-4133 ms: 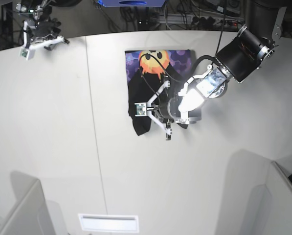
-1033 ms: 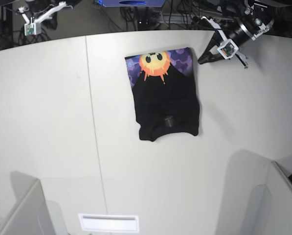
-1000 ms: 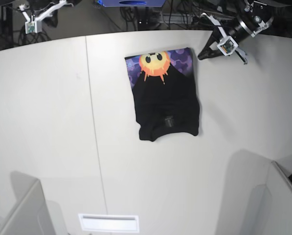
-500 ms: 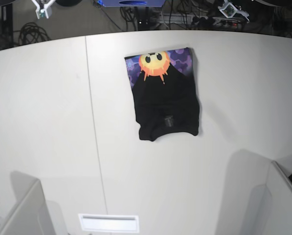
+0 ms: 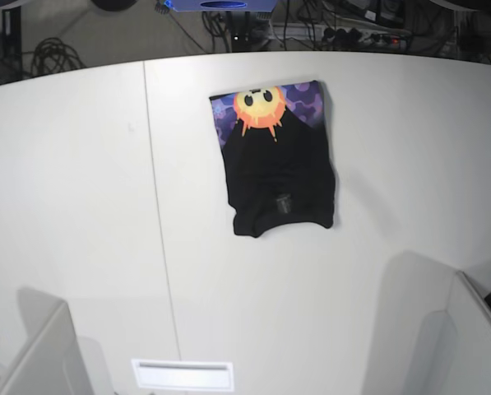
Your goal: Fold the T-shirt properly
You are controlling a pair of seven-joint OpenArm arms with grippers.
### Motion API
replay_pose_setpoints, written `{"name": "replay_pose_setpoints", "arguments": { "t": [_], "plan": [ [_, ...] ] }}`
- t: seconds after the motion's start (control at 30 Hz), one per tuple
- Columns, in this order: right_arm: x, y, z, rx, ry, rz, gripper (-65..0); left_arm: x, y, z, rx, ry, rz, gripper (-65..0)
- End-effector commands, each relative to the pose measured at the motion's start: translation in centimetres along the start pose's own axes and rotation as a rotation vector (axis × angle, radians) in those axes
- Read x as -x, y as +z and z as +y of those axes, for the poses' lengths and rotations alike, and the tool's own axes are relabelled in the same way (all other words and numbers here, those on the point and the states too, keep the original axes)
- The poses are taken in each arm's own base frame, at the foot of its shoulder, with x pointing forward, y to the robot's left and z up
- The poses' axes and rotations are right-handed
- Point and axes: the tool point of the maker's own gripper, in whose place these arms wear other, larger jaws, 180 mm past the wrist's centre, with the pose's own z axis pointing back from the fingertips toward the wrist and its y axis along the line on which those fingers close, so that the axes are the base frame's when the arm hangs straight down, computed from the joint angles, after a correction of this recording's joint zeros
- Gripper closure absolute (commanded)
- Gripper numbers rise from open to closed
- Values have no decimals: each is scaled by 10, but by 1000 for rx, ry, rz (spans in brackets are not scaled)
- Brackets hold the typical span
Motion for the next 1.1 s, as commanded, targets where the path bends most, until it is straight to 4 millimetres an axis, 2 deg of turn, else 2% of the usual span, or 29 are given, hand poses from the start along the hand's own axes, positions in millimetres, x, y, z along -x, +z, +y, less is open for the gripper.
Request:
{"name": "replay_pose_setpoints", "arguments": {
  "t": [0.0, 0.07, 0.17, 0.27, 0.43, 0.57, 0.63, 0.77, 1.07],
  "plan": [
    [8, -5, -2, -3, 23, 17, 0, 10, 1, 4, -13, 33, 13, 0],
    [8, -18, -7, -13, 51, 26, 0, 21, -10, 15, -54, 72, 49, 0],
    [3, -38, -15, -57, -10, 41, 0, 37, -26, 30, -112, 111, 119, 0],
    [-4, -54, -20, -84, -55, 50, 0, 41, -38, 43, -161, 147, 166, 0],
    [-14, -80, -14, -104, -108, 15, 0, 32, -51, 55, -180, 173, 191, 0],
    [-26, -96, -11, -98, -197, -87, 0, 15, -61, 64, -184, 172, 174, 0],
    [-37, -98, -13, -80, -275, -191, 0, 7, -65, 67, -185, 167, 161, 0],
    [-52, -98, 1, -85, -361, -299, 0, -8, -73, 71, -186, 159, 138, 0],
    [-54, -97, -5, -76, -368, -312, 0, -23, -77, 77, -191, 148, 106, 0]
  ]
}}
